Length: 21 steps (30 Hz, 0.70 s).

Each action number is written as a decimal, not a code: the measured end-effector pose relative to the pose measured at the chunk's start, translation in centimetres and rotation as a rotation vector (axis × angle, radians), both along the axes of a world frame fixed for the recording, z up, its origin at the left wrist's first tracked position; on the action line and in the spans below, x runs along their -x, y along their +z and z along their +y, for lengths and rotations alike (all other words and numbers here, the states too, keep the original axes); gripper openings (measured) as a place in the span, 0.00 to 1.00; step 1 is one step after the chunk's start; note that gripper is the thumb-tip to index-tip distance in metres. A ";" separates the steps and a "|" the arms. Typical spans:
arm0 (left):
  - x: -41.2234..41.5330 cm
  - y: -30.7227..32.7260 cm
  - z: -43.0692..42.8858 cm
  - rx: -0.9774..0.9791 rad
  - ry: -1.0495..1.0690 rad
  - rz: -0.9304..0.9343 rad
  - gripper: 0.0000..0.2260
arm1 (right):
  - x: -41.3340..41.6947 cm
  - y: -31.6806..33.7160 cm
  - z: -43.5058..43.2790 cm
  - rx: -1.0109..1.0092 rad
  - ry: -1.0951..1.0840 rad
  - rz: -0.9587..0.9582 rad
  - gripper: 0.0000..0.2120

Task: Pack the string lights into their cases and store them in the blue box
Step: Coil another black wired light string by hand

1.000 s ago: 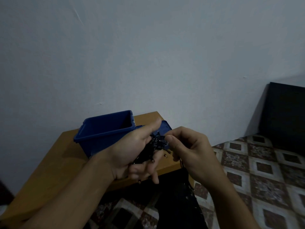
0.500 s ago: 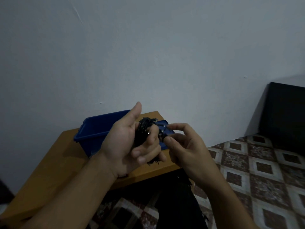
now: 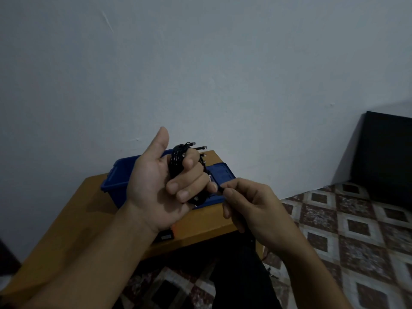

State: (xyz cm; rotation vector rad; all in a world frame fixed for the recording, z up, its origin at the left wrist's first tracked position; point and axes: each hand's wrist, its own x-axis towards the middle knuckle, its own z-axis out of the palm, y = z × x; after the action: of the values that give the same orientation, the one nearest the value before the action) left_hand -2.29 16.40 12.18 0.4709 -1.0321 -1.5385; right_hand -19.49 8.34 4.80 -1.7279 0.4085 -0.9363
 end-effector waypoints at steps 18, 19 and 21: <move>2.3 1.3 -0.4 0.009 0.498 0.037 0.30 | 0.3 0.0 0.2 0.132 0.060 0.268 0.12; 2.4 1.1 -0.4 0.009 0.514 0.000 0.30 | 0.3 0.0 0.3 0.138 0.055 0.275 0.12; 2.5 0.9 -0.4 0.017 0.553 -0.069 0.30 | 0.3 0.1 0.3 0.141 0.040 0.291 0.13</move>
State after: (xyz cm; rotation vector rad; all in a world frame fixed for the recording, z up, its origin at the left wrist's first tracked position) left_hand -4.78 16.04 13.07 0.7323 -0.8714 -1.0249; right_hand -19.80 8.64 4.95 -2.0032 0.5036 -0.6995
